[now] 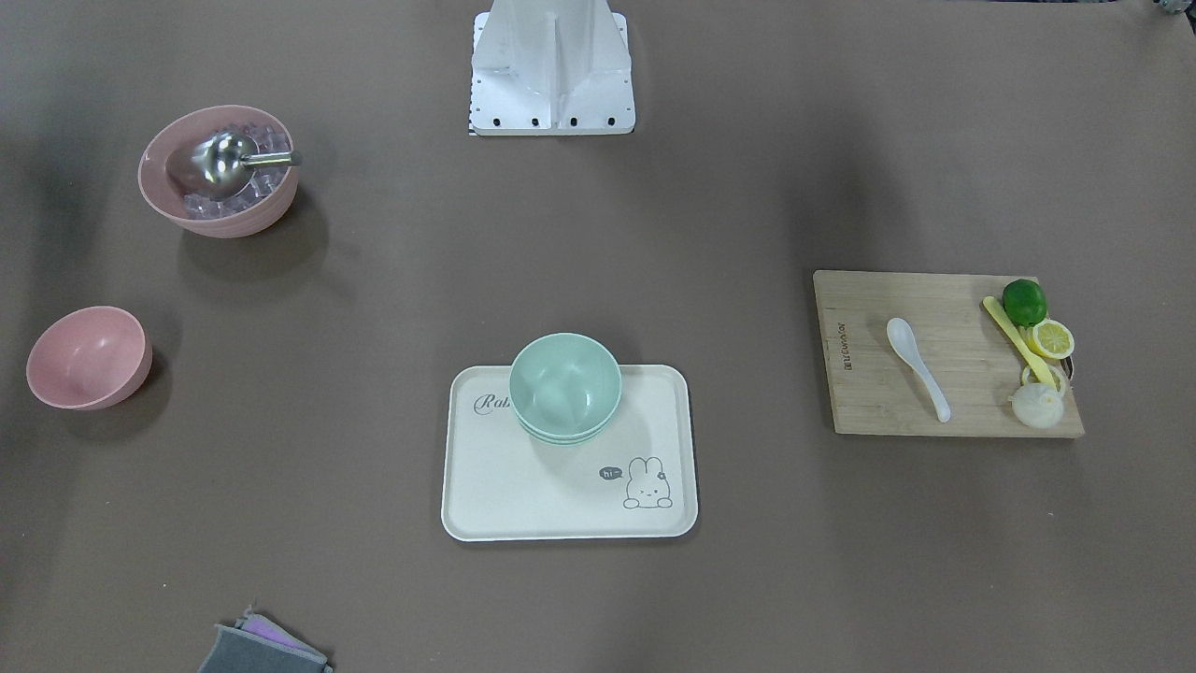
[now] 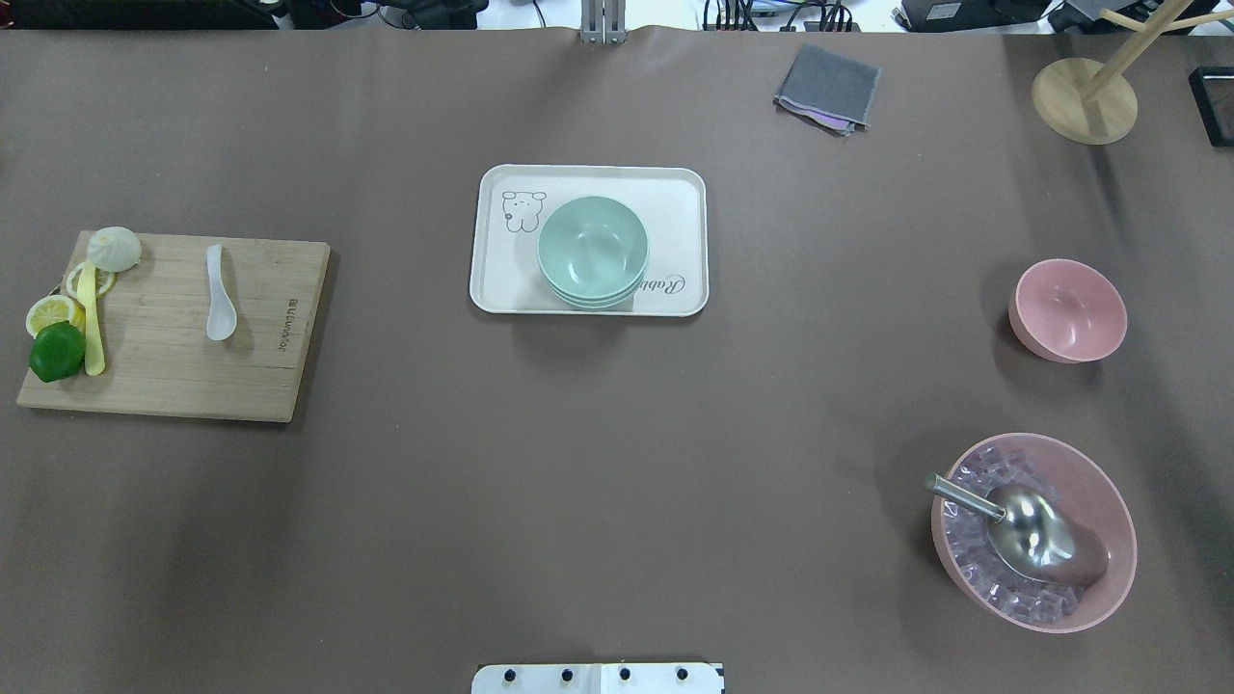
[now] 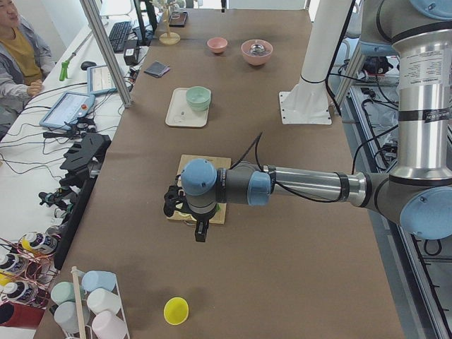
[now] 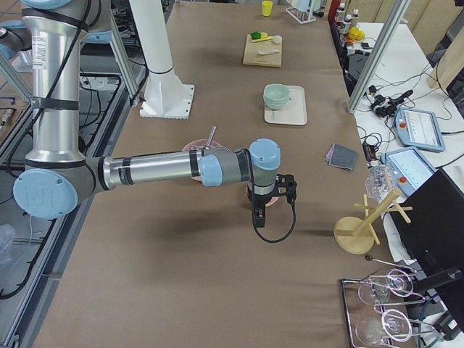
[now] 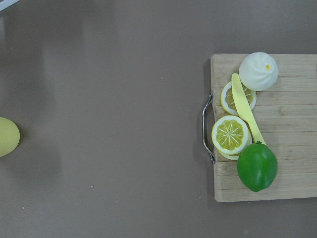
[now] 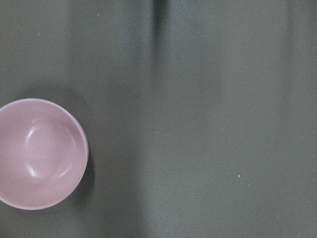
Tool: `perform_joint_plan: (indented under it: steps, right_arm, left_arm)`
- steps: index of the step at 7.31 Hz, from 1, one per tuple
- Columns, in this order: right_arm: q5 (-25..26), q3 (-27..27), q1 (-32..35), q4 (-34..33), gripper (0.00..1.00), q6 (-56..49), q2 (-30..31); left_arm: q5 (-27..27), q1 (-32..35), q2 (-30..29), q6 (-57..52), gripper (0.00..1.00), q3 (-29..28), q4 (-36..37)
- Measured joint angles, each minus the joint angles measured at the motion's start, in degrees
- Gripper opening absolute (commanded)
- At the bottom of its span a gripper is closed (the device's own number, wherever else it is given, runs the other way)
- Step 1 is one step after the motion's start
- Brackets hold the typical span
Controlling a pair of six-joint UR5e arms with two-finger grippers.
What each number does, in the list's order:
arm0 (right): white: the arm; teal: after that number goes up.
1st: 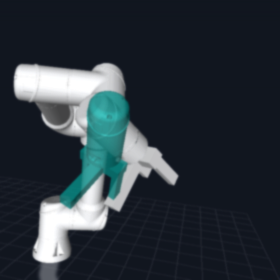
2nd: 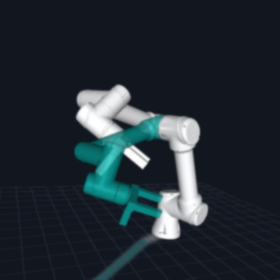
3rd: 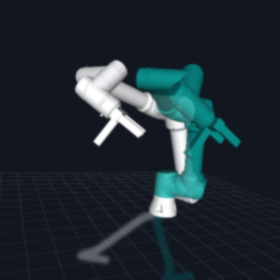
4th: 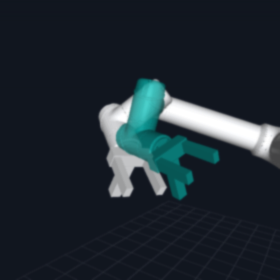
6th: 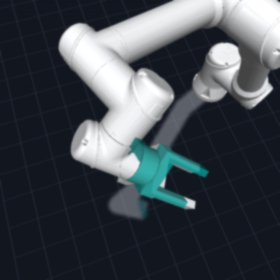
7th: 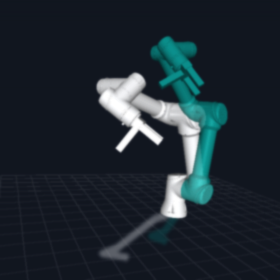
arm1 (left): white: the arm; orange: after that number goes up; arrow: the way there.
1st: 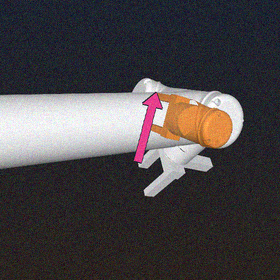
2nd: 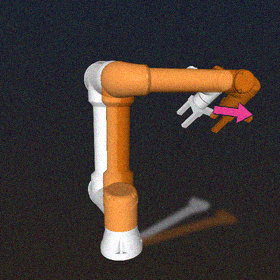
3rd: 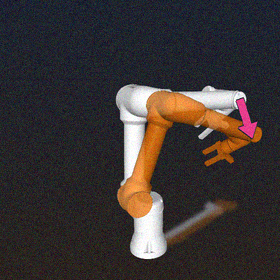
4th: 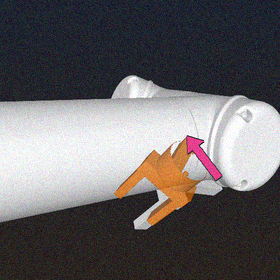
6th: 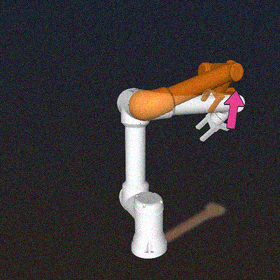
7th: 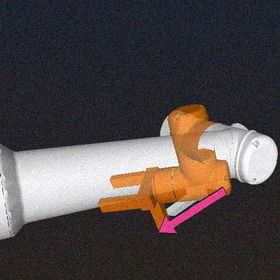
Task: Stack pink bowl on green and place spoon
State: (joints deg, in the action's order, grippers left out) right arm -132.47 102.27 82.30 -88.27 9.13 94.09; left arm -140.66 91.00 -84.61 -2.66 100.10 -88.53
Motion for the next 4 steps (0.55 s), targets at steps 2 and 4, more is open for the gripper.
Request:
perform_joint_plan:
  steps: [2, 4]
  right_arm:
    - [-0.7, 0.0, -0.2, 1.2, 1.0, 0.0, -0.1]
    - [-1.8, -0.4, -1.2, 3.5, 1.0, 0.0, -0.1]
  left_arm:
    - [-0.1, -0.2, 0.0, -0.1, 0.98, 0.3, -0.1]
    - [-0.1, -0.3, 0.6, 0.0, 0.98, 2.5, 0.0]
